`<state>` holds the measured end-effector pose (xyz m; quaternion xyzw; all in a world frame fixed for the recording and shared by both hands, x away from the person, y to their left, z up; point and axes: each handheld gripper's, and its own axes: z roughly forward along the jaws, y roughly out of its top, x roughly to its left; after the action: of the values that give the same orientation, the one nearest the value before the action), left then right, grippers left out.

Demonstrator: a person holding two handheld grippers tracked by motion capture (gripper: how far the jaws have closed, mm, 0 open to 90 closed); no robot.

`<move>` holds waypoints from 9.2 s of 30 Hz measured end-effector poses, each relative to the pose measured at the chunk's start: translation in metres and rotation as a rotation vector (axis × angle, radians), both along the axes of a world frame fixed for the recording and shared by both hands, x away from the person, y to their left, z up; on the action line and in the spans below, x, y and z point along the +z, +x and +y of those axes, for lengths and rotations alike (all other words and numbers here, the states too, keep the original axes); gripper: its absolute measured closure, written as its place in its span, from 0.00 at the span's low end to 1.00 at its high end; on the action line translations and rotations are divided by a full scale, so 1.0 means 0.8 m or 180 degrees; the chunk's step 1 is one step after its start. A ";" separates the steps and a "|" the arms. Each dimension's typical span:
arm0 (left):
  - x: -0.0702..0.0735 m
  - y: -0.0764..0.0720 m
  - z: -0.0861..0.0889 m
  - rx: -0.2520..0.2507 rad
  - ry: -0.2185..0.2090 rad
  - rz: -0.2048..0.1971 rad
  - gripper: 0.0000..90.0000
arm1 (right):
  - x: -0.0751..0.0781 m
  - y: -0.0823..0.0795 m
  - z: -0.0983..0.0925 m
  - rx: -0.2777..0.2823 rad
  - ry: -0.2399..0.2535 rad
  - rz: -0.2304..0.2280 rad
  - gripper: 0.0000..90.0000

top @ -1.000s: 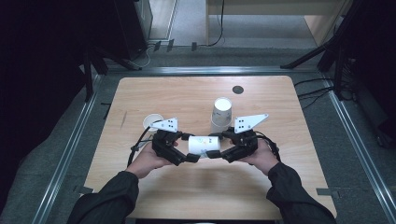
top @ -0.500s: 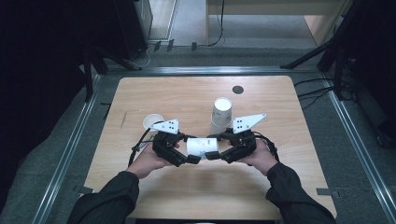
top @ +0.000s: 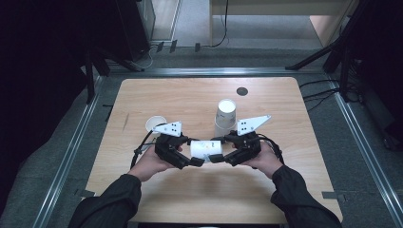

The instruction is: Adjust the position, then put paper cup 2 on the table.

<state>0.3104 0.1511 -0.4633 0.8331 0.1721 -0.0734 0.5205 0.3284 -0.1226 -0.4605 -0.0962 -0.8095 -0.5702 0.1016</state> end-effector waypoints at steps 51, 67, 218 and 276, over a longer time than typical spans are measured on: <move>0.072 0.024 0.003 -0.0160 0.1339 -0.0236 0.23 | -0.001 -0.003 -0.014 -0.0249 -0.0424 -0.0170 0.28; 0.080 0.032 -0.029 -0.0385 0.2008 -0.0153 0.23 | -0.003 -0.004 0.008 -0.0280 -0.0513 -0.0315 0.28; 0.014 0.016 -0.004 0.0276 0.0098 0.0121 0.15 | -0.012 -0.003 0.001 -0.0272 -0.0450 -0.0334 0.38; 0.020 0.017 0.006 0.0361 0.0044 -0.0010 0.24 | -0.018 0.000 0.004 -0.0303 -0.0528 -0.0239 0.36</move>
<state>0.3241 0.1556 -0.4475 0.8257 0.2188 -0.0412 0.5183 0.3285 -0.1195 -0.4747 -0.1212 -0.8517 -0.5085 0.0357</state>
